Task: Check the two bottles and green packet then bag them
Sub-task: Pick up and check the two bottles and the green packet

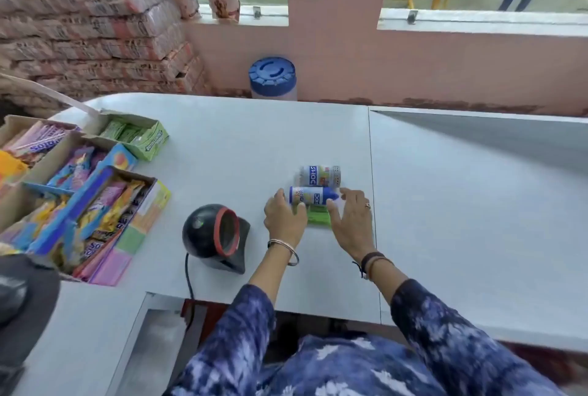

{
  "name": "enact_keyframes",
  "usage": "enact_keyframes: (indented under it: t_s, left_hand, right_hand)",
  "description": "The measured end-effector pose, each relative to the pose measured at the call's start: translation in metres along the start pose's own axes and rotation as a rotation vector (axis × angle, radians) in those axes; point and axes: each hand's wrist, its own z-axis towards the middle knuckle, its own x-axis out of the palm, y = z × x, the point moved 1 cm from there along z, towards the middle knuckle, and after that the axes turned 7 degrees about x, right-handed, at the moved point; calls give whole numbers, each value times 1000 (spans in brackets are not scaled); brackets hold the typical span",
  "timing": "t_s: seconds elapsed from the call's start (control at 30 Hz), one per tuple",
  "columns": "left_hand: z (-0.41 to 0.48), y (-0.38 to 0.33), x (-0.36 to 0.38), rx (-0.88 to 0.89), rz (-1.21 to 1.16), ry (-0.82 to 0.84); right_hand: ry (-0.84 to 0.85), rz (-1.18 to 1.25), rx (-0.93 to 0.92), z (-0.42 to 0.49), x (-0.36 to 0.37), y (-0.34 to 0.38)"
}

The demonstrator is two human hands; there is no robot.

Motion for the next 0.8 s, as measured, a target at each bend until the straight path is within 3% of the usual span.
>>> enact_keyframes:
  t_s: [0.13,0.3,0.43,0.67,0.8]
  left_hand:
    - [0,-5,-1,7,-141,-50]
    - [-19,-9,-6,8,-365,-153]
    - [-36,-3,-8,-30,-538,-112]
    - [-52,-9,-8,210,-426,33]
    - [-76,-26,-1,175,-540,-112]
  right_hand:
    - [69,164,154,0,6,4]
    - [-15,484,246,-5,7,6]
    - [9,612,285,-10,4,1]
    - [156,795,261,11,-25,5]
    - [254,883,258,15,-41,17]
